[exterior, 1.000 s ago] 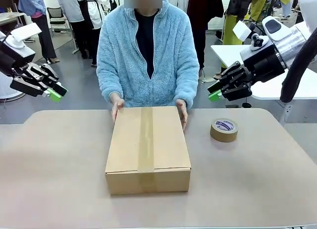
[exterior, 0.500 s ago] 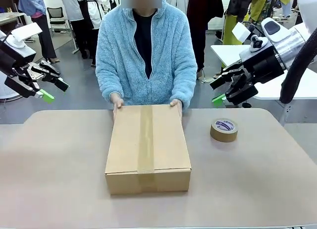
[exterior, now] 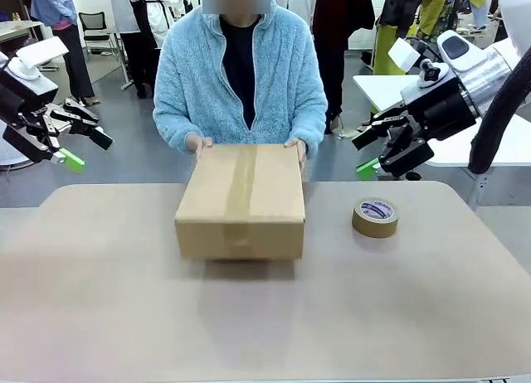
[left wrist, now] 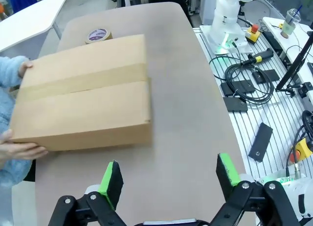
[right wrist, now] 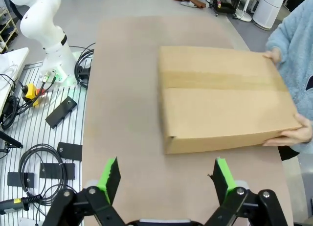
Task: Wrap the clocks to prevent damage.
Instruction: After the human seals the box with tape, release both hands from the side flaps of the Package Box.
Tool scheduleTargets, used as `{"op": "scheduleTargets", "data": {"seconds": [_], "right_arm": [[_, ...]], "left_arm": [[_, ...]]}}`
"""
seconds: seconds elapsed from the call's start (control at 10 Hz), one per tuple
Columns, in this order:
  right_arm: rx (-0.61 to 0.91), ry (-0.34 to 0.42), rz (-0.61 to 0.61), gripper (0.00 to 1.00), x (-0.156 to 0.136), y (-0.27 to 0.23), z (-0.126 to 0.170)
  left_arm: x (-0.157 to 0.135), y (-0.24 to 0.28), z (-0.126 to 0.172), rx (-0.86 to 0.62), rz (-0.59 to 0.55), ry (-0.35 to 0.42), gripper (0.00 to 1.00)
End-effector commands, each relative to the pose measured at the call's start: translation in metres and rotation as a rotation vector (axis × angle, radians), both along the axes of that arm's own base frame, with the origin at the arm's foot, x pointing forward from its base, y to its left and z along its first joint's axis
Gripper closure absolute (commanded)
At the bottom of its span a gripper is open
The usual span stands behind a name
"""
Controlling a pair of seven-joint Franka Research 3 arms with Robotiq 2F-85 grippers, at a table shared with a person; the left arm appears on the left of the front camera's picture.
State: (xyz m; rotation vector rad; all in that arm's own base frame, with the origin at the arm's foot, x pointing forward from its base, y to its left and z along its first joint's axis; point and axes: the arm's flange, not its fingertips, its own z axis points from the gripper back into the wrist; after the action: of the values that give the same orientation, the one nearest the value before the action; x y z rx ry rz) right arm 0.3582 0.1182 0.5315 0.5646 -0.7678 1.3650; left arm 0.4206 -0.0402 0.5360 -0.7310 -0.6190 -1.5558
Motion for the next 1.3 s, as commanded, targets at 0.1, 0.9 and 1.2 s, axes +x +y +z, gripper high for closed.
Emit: {"op": "scheduleTargets", "data": {"seconds": [0.1,0.9,1.2], "right_arm": [[0.0,0.0,0.0,0.0,0.0,0.0,0.0],[0.0,0.0,0.0,0.0,0.0,0.0,0.0],[0.0,0.0,0.0,0.0,0.0,0.0,0.0]], "left_arm": [[0.0,0.0,0.0,0.0,0.0,0.0,0.0],[0.0,0.0,0.0,0.0,0.0,0.0,0.0],[0.0,0.0,0.0,0.0,0.0,0.0,0.0]]}}
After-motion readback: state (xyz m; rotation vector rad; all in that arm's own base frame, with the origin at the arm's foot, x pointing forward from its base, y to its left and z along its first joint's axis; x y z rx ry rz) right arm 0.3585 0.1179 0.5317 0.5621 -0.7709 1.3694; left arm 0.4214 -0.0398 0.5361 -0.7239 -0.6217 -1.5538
